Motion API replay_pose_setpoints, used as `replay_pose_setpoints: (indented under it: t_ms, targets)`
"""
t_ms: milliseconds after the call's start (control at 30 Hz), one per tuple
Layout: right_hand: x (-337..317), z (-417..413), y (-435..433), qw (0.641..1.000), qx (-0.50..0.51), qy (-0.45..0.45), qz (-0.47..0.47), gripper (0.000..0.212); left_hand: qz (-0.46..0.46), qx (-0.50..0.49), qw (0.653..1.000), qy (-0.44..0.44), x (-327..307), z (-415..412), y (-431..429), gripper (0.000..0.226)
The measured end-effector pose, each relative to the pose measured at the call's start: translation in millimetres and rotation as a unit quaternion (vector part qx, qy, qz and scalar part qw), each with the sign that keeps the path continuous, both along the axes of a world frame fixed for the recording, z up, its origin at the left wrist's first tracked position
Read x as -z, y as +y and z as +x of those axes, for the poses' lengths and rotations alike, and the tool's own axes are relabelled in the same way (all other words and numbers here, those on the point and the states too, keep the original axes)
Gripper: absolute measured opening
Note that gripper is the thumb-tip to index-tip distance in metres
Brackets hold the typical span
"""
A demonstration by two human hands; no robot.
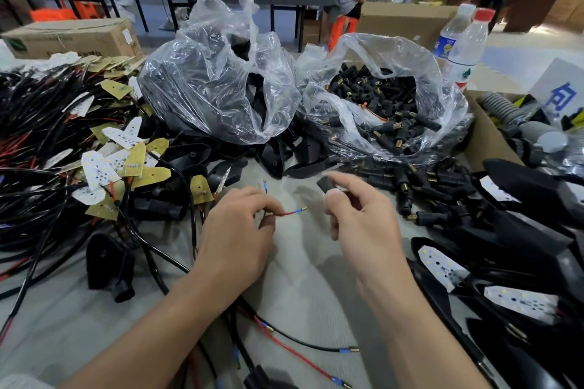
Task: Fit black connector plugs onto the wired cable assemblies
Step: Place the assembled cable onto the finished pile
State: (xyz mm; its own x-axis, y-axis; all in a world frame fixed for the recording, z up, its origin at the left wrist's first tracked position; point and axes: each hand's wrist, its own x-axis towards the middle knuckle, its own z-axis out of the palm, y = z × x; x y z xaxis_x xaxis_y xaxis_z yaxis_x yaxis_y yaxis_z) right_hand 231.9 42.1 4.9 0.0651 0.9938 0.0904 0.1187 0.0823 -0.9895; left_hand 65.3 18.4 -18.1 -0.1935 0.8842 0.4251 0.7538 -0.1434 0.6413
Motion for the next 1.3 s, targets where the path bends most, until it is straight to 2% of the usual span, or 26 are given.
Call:
replay_pose_setpoints:
  t_ms: [67, 200, 333, 467, 867, 967, 1167, 1300]
  targets:
    - [0, 5, 2, 0.999, 0.029, -0.020, 0.005, 0.032, -0.006, -0.003, 1.000, 0.002, 0, 0, -1, 0.034]
    - [0, 12, 3, 0.998, 0.057, -0.025, 0.001, 0.023, -0.001, -0.007, 1.000, 0.005, -3, 2, -1, 0.031]
    - [-2, 17, 6, 0.999, 0.046, 0.007, -0.003, 0.036, 0.012, 0.007, 1.000, -0.007, -5, 1, -1, 0.027]
    - [-2, 19, 8, 0.999, 0.015, 0.035, -0.008, 0.036, 0.004, 0.014, 1.000, -0.016, -6, 0, -1, 0.022]
    - [4, 9, 9, 0.999, 0.050, -0.004, 0.021, 0.039, 0.046, 0.034, 0.997, -0.041, -6, 1, -2, 0.021]
    - [3, 11, 10, 0.998, 0.061, 0.029, 0.012, 0.038, 0.047, 0.025, 0.997, -0.057, -5, 0, -1, 0.025]
    - [-3, 9, 7, 0.998, 0.001, 0.069, 0.002, 0.037, 0.023, 0.028, 0.993, -0.117, -5, -4, 2, 0.039]
    - [-4, 12, 8, 0.997, 0.004, 0.082, 0.002, 0.036, 0.014, 0.046, 0.992, -0.117, -6, -1, 0, 0.038]
